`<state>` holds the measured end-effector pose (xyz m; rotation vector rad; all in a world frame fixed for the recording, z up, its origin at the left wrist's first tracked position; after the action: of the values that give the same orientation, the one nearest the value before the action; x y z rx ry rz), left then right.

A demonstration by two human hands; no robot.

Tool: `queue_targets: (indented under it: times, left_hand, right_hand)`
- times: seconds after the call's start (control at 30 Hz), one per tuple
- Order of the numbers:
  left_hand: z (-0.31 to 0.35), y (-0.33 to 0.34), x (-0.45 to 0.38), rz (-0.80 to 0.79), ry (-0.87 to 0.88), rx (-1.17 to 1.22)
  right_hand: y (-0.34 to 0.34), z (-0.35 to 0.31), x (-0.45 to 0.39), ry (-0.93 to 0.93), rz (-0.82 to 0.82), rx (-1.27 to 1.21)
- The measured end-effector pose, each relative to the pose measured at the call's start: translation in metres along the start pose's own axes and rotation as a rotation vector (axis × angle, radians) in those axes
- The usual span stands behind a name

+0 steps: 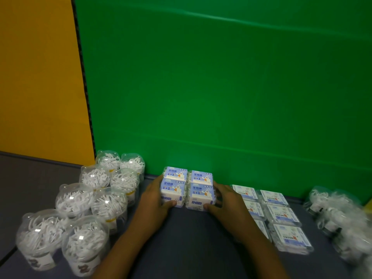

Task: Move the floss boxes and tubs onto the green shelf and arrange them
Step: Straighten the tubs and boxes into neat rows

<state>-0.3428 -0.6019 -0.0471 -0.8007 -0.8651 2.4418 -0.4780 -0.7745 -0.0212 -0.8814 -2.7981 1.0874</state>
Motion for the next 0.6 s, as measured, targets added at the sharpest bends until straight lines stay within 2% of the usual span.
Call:
queue_targets:
  times: [0.1, 0.2, 0.37, 0.5, 0.6]
  left_hand:
    - [0.003, -0.002, 0.002, -0.021, -0.019, -0.030]
    - [0.009, -0.005, 0.008, 0.044, 0.008, -0.168]
    - [0.052, -0.005, 0.016, 0.139, 0.275, -0.235]
    - [0.092, 0.021, 0.025, 0.002, 0.331, -0.140]
    - [0.117, 0.048, 0.034, -0.127, 0.365, -0.190]
  right_hand:
    - [-0.002, -0.003, 0.003, -0.004, -0.020, 0.028]
    - [-0.012, -0.004, 0.009, -0.033, -0.020, 0.045]
    - [-0.062, 0.011, 0.031, -0.077, 0.048, 0.089]
    - [-0.108, 0.036, 0.051, -0.035, 0.010, 0.123]
    - [-0.133, 0.057, 0.069, 0.039, -0.048, 0.141]
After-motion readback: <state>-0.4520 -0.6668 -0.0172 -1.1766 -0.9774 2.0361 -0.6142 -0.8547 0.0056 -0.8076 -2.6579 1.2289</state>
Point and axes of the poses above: each hand's wrist, its own x-axis away from the middle knuckle, its own y-axis out of the palm, z = x × y, the point moved 2 cm from there along -x, towards the middle knuckle, and after that the axes turned 13 degrees about -x, right-handed, at the moved point
